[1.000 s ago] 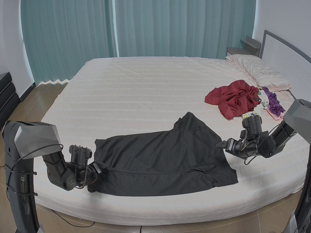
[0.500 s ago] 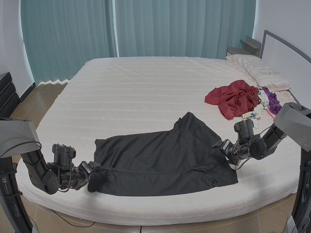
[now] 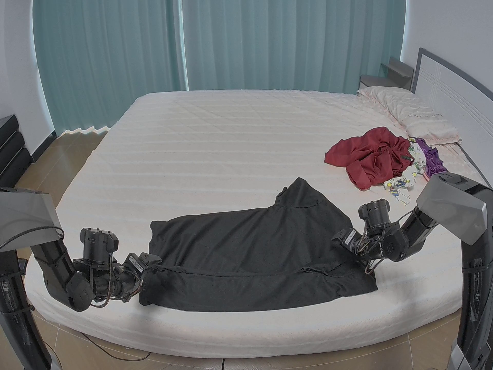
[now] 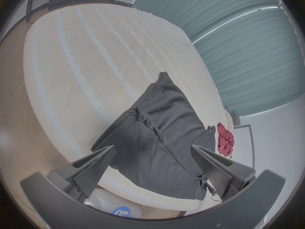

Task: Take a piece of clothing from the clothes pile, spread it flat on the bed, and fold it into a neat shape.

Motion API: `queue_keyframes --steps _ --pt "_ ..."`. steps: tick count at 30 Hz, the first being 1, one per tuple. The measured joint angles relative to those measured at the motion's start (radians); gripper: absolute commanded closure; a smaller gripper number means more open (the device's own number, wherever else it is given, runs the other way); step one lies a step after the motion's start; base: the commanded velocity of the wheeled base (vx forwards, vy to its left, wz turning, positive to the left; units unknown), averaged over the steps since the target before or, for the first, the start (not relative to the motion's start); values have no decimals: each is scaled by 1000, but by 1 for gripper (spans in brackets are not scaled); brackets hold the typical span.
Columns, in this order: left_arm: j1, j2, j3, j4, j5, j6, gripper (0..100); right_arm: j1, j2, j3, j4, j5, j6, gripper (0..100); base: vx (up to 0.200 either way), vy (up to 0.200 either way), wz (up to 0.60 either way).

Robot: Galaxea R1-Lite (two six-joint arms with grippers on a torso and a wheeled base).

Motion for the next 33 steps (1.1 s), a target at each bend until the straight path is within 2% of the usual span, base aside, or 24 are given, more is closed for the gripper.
queue_keyframes --steps 4,5,15,25,33 --pt "-1 9 4 -5 0 -1 0 0 25 -23 0 -33 -2 0 0 0 0" --pt "-1 10 5 -4 0 -1 0 0 32 -30 -1 -40 -2 100 0 0 0" --pt "-1 14 8 -5 1 -1 0 -6 57 -47 -20 -46 1 100 0 0 0" --pt "-3 14 14 -6 0 -1 0 -8 1 -10 -2 -47 0 100 0 0 0" --pt "-2 14 15 -6 1 0 0 -1 -100 15 145 -37 -4 100 0 0 0"
